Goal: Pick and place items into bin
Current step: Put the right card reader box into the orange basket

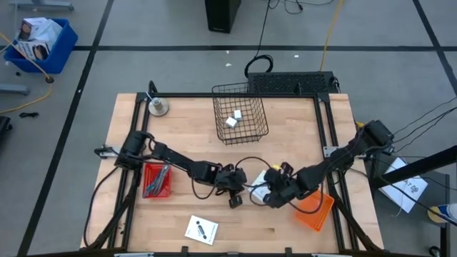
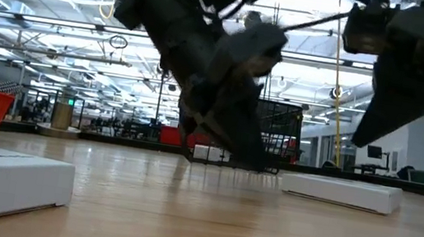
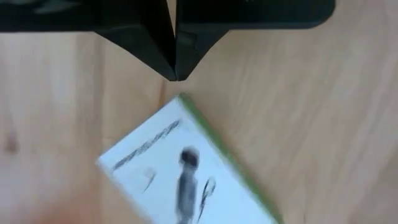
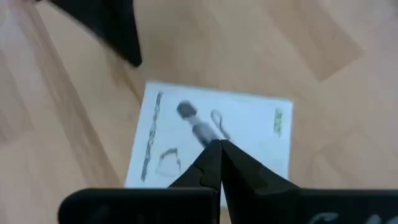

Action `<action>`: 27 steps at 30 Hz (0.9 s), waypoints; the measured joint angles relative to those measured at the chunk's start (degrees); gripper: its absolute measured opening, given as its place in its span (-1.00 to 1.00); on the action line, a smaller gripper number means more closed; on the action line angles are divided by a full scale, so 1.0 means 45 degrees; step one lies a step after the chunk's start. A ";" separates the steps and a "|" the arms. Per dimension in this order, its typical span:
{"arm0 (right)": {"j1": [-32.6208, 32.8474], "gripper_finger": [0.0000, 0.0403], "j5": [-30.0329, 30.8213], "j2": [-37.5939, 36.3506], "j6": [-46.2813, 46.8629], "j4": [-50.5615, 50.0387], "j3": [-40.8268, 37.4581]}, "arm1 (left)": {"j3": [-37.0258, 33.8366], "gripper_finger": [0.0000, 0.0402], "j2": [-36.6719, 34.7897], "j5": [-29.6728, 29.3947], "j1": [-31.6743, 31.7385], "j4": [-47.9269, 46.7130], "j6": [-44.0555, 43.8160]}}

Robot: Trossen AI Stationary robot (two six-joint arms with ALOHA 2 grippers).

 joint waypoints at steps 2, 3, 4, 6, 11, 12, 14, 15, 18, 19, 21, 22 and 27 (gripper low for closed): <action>0.0049 -1.00 -0.0026 -0.0130 0.0627 -0.0178 0.0016 | 0.0009 -0.98 -0.0187 -0.0201 -0.0023 -0.0017 0.0120; 0.0049 -1.00 -0.0147 -0.0135 0.1030 -0.0315 0.0027 | 0.0009 -0.97 -0.0289 -0.0410 -0.0043 -0.0135 0.0205; 0.0049 -1.00 -0.0327 -0.0128 0.1353 -0.0549 0.0027 | 0.0009 -0.95 -0.0413 -0.0692 -0.0055 -0.0278 0.0296; 0.0049 -1.00 -0.0673 -0.0082 0.1787 -0.1031 0.0022 | 0.0009 -0.95 -0.0623 -0.1322 -0.0017 -0.0434 0.0361; 0.0029 -1.00 -0.1836 -0.0047 0.1984 -0.1425 0.0022 | 0.0014 -0.97 -0.0760 -0.1571 0.0611 -0.0722 0.0630; 0.0029 -1.00 -0.2053 -0.0052 0.2082 -0.1416 0.0022 | 0.0014 -0.95 -0.0739 -0.1567 0.0752 -0.0703 0.0623; 0.0030 -1.00 -0.2529 -0.0051 0.2266 -0.1416 0.0022 | 0.0018 -0.93 -0.0701 -0.1513 0.1038 -0.0686 0.0618; 0.0049 -1.00 -0.2752 -0.0052 0.2286 -0.1404 0.0022 | 0.0018 -0.93 -0.0678 -0.1352 0.1164 -0.0779 0.0618; 0.0124 -1.00 -0.3135 0.0011 0.2709 -0.1389 0.0022 | 0.0014 -0.98 -0.0658 -0.0552 0.1456 -0.0767 0.0613; 0.0131 -1.00 -0.3327 0.0102 0.2805 -0.1394 0.0026 | 0.0014 -0.98 -0.0656 -0.0481 0.1502 -0.0745 0.0609; 0.0131 -1.00 -0.3530 0.0428 0.2954 -0.1411 0.0032 | 0.0015 -0.96 -0.0542 -0.0434 0.1542 -0.0576 0.0597; 0.0136 -1.00 -0.3666 0.0685 0.2982 -0.1315 0.0032 | 0.0014 -0.95 -0.0496 -0.0400 0.1547 -0.0576 0.0584; 0.0035 -1.00 -0.4081 0.1904 0.2959 -0.0640 0.0085 | 0.0019 -0.97 0.0023 0.0328 0.1488 0.0082 0.0521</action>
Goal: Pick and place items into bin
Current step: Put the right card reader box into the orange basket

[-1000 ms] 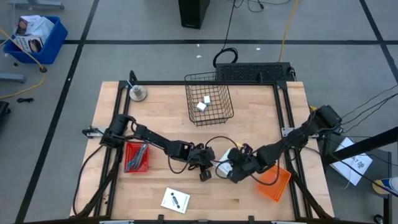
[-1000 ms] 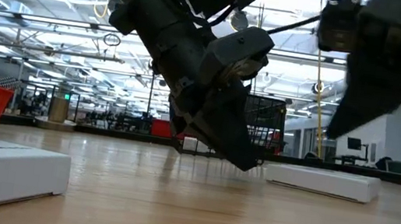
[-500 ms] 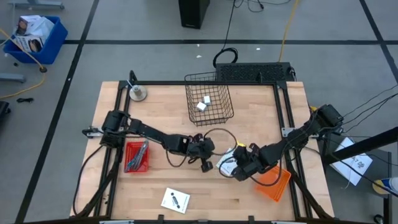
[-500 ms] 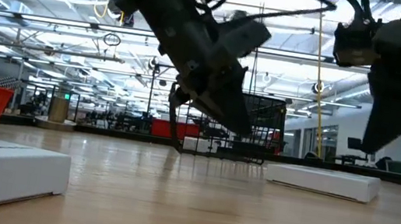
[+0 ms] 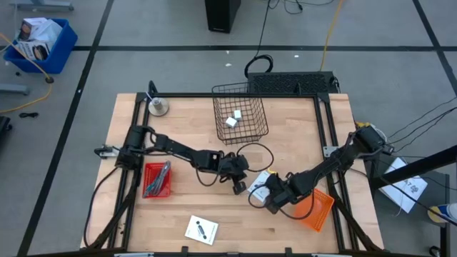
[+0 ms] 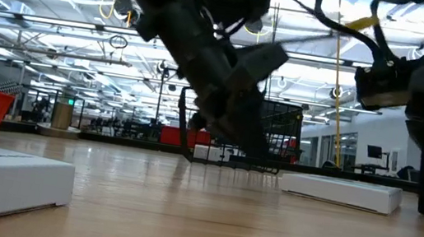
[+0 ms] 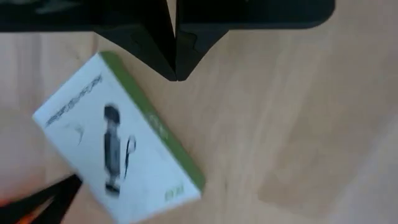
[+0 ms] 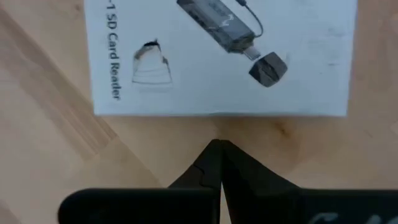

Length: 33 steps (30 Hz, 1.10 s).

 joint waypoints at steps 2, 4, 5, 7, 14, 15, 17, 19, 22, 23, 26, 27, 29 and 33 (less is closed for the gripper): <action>-0.0001 -1.00 0.0031 0.0218 0.0005 0.0053 0.0020 | -0.0004 -0.98 0.0315 0.0044 -0.0024 0.0264 -0.0078; 0.0000 -1.00 0.0316 0.0344 0.0072 0.0099 0.0010 | -0.0008 -0.96 0.0486 0.0101 -0.0032 0.0252 -0.0287; 0.0024 -1.00 0.0565 0.0357 0.0100 0.0097 0.0010 | -0.0010 -0.94 0.0560 0.0176 -0.0024 0.0350 -0.0330; 0.0047 -1.00 0.1092 0.0360 0.0098 0.0130 -0.0004 | -0.0001 -0.94 0.0721 0.0360 -0.0023 0.0691 -0.0335; 0.0070 -1.00 0.2755 0.0412 -0.0222 0.0534 -0.0028 | -0.0001 -0.95 0.0960 0.1030 -0.0060 0.1504 -0.0364; 0.0124 -1.00 0.3185 0.0441 -0.0322 0.0682 -0.0029 | -0.0001 -0.94 0.0960 0.1047 -0.0077 0.1486 -0.0389; 0.0208 -1.00 0.3720 0.0457 -0.0596 0.0888 -0.0064 | -0.0001 -0.95 0.0960 0.1039 -0.0108 0.1485 -0.0379; 0.0237 -1.00 0.4062 0.0477 -0.1053 0.1156 -0.0090 | -0.0001 -0.98 0.0957 0.1033 -0.0146 0.1459 -0.0379; 0.0237 -1.00 0.4391 0.0492 -0.1457 0.1459 -0.0111 | -0.0006 -0.96 0.0939 0.1012 -0.0186 0.1338 -0.0423; 0.0237 -1.00 0.4489 0.0496 -0.1553 0.1517 -0.0111 | -0.0010 -0.94 0.0935 0.0995 -0.0210 0.1315 -0.0427; 0.0304 -1.00 0.5011 0.0510 -0.1945 0.1567 -0.0120 | -0.0015 -0.92 0.0926 0.0902 -0.0293 0.1190 -0.0524; 0.0313 -1.00 0.5112 0.0511 -0.2035 0.1605 -0.0121 | -0.0015 -0.92 0.0914 0.0861 -0.0321 0.1119 -0.0534; 0.0334 -1.00 0.5312 0.0494 -0.2092 0.1662 -0.0121 | -0.0015 -0.95 0.0893 0.0736 -0.0373 0.0898 -0.0539; 0.0444 -1.00 0.5966 0.0487 -0.2412 0.1693 -0.0121 | -0.0015 -0.97 0.0878 0.0597 -0.0413 0.0675 -0.0534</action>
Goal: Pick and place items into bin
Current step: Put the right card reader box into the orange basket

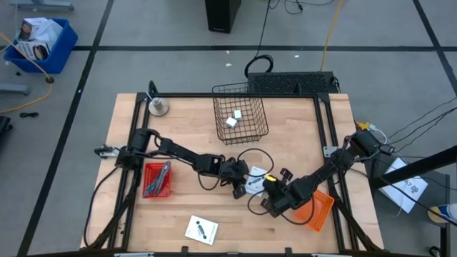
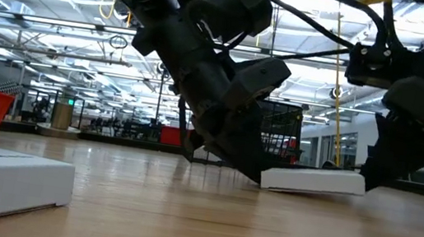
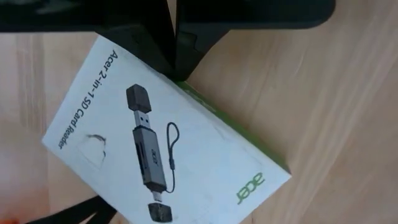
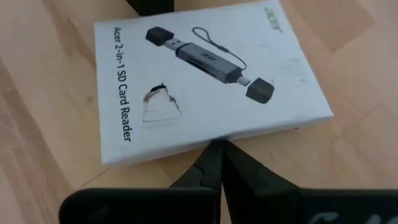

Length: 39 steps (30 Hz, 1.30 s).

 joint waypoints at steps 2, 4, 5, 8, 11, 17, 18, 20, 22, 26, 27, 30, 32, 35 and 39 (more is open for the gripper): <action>0.0108 -1.00 0.0286 -0.0014 -0.0098 0.0083 0.0000 | 0.0000 -0.93 0.0000 0.0005 0.0000 -0.0038 -0.0048; 0.0172 -1.00 0.0384 -0.0024 -0.0108 0.0113 0.0000 | 0.0000 -0.89 0.0005 0.0005 0.0000 -0.0044 -0.0057; 0.0172 -1.00 0.0383 -0.0024 -0.0108 0.0115 0.0005 | 0.0000 -0.89 0.0005 0.0003 0.0000 -0.0044 -0.0053; 0.0257 -1.00 0.0498 -0.0029 -0.0193 0.0115 0.0005 | 0.0000 -0.91 0.0017 0.0005 0.0000 -0.0047 -0.0053; 0.0470 -1.00 0.0769 -0.0044 -0.0293 0.0313 0.0026 | 0.0011 -0.97 0.0029 0.0005 0.0000 -0.0105 -0.0077; 0.0604 -1.00 0.1054 -0.0083 -0.0391 0.0410 0.0058 | 0.0015 -0.89 0.0034 0.0005 0.0005 -0.0138 -0.0082; 0.0604 -1.00 0.1096 -0.0083 -0.0441 0.0409 0.0058 | 0.0015 -0.87 0.0034 0.0005 0.0005 -0.0165 -0.0079; 0.0604 -1.00 0.1114 -0.0132 -0.0504 0.0398 0.0058 | 0.0015 -0.87 0.0034 0.0005 0.0005 -0.0204 -0.0077; 0.0604 -1.00 0.1121 -0.0242 -0.0531 0.0418 0.0059 | 0.0015 -0.89 0.0034 0.0019 0.0005 -0.0218 -0.0077; 0.0728 -1.00 0.1601 -0.0628 -0.0688 0.0595 0.0092 | 0.0015 -0.97 -0.0049 0.0072 0.0010 -0.0264 -0.0082; 0.0745 -1.00 0.1833 -0.0747 -0.0772 0.0757 0.0126 | 0.0015 -0.98 -0.0049 0.0068 0.0010 -0.0267 -0.0081; 0.0642 -1.00 0.2413 -0.0940 -0.1040 0.1431 0.0204 | 0.0023 -0.92 -0.0030 0.0153 0.0009 -0.0063 -0.0082; 0.0454 -1.00 0.2254 -0.0825 -0.1314 0.1556 0.0136 | 0.0039 -0.86 -0.0005 0.0199 -0.0005 0.0102 -0.0082; 0.0124 -1.00 0.1521 -0.0719 -0.1456 0.1784 0.0143 | 0.0034 -0.80 -0.0005 0.0262 -0.0008 0.0246 -0.0146; -0.0233 -1.00 0.1234 -0.0412 -0.1540 0.1616 -0.0064 | 0.0019 -0.78 0.0005 0.0498 -0.0054 0.0486 -0.0328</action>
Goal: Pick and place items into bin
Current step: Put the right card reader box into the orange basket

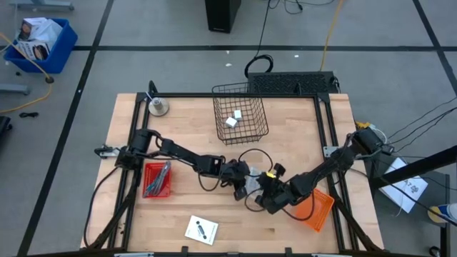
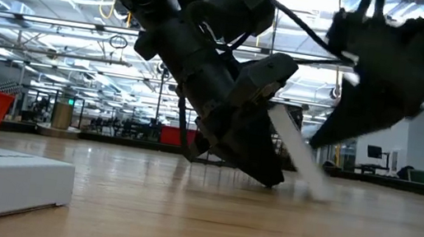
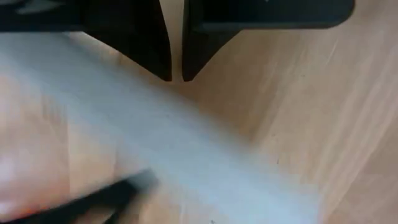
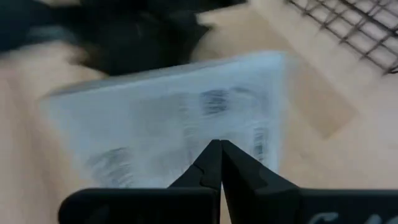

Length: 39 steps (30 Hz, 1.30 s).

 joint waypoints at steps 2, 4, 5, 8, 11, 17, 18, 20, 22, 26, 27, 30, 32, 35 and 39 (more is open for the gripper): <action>-0.0040 -1.00 -0.0200 0.0033 0.0015 0.0145 0.0011 | 0.0000 -0.79 0.0000 -0.0002 -0.0034 0.0011 0.0005; 0.0013 -1.00 -0.0471 -0.0016 0.0241 0.0143 0.0030 | 0.0000 -0.81 0.0000 0.0002 -0.0038 0.0036 -0.0012; 0.0062 -1.00 -0.0589 -0.0013 0.0426 0.0055 0.0030 | -0.0004 -0.83 -0.0024 0.0002 -0.0038 0.0096 -0.0012; 0.0216 -1.00 -0.0822 0.0010 0.1156 -0.0415 0.0025 | -0.0029 -0.87 -0.0087 0.0007 -0.0089 0.0403 -0.0086; 0.0399 -1.00 -0.0813 0.0004 0.1936 -0.1305 0.0025 | -0.0029 -0.94 -0.0102 0.0007 -0.0179 0.0719 -0.0026; 0.0550 -1.00 -0.1919 -0.0168 0.5008 -0.4319 0.0016 | -0.0027 -0.94 -0.0121 -0.0666 -0.0223 0.0877 -0.0007; 0.0552 -1.00 -0.1927 -0.0151 0.5167 -0.4509 0.0016 | -0.0029 -0.92 -0.0130 -0.0838 -0.0231 0.1016 -0.0002; 0.0547 -1.00 -0.2051 -0.0129 0.5257 -0.4587 0.0016 | -0.0029 -0.90 -0.0141 -0.0912 -0.0232 0.1319 0.0057; 0.0451 -1.00 -0.2453 -0.0128 0.5401 -0.4559 0.0017 | -0.0024 -0.90 -0.0141 -0.0939 -0.0232 0.1632 0.0062; 0.0356 -1.00 -0.2538 -0.0099 0.5172 -0.4365 0.0026 | -0.0015 -0.98 -0.0105 -0.1108 -0.0232 0.1888 0.0200; 0.0361 -1.00 -0.2531 -0.0090 0.4997 -0.4173 0.0015 | -0.0015 -0.98 -0.0097 -0.1180 -0.0232 0.2061 0.0234; 0.0269 -1.00 -0.2533 -0.0061 0.4506 -0.2826 0.0003 | -0.0005 -0.93 -0.0097 -0.1237 -0.0232 0.2431 0.0261; 0.0143 -1.00 -0.2479 0.0076 0.3930 -0.1841 0.0006 | -0.0005 -0.91 -0.0097 -0.1118 -0.0232 0.2344 0.0265; -0.0051 -1.00 -0.2483 0.0099 0.3618 -0.1466 0.0006 | -0.0003 -0.91 -0.0097 -0.1021 -0.0264 0.2111 0.0219; -0.0299 -1.00 -0.2353 0.0106 0.3869 -0.2013 0.0011 | -0.0015 -0.98 -0.0092 -0.0986 -0.0432 0.1322 0.0174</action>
